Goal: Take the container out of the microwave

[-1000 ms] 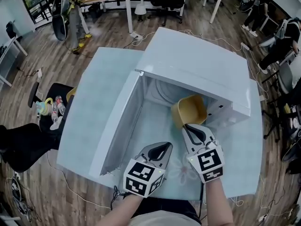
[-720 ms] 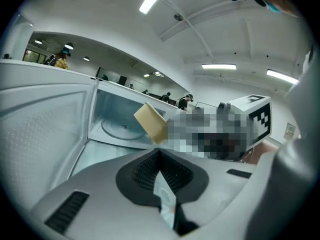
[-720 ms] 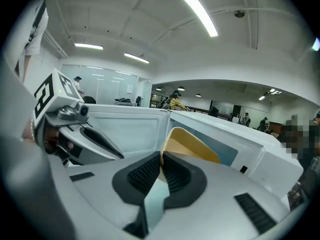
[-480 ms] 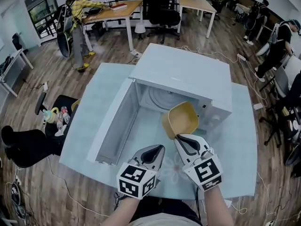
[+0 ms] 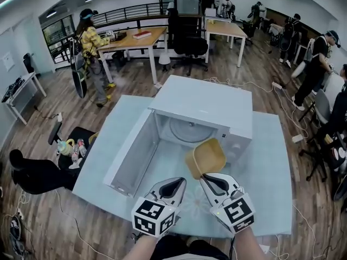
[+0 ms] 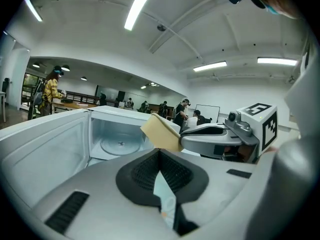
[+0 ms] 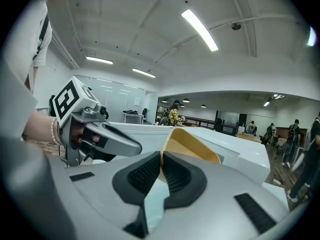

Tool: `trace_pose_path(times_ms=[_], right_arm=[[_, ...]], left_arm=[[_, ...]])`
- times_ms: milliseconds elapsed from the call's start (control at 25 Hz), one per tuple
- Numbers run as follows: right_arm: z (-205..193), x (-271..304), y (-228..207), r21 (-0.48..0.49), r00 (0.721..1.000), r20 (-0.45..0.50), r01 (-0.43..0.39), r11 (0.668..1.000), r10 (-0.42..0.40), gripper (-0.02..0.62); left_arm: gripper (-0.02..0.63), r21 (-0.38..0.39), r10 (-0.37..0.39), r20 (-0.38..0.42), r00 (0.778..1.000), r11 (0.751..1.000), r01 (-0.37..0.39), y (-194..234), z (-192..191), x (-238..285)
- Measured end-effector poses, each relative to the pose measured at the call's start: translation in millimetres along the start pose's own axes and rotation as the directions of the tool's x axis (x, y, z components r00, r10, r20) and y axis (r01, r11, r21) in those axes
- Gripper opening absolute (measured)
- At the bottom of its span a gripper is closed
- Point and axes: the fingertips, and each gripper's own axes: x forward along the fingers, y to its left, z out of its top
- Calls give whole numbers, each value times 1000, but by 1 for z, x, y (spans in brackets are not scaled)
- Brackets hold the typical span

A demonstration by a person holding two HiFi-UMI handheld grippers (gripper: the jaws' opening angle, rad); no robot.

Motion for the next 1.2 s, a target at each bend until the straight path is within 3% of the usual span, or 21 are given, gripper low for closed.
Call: trace_pose_path(times_ms=[600,720,960,1200], right_arm=[[22,-75,12,-90,989,145,14,996,-1,26],[27,-88,17,-116,985,171,-10,993,30,26],[43,-115,22,-108,964,256,-49,993,75,26],[54,-140,18,-8,927,358,-113,994,108,26]], left_arm=[[11,62,1,59,998,998,-5,-54,11,-30],[11,95,-9,59,998,995,4,-66,14,-38],[11,151,-22,64,998,988,12,-85,21,-47],[11,172,-39,48,998,985,31,-98,19,-50]])
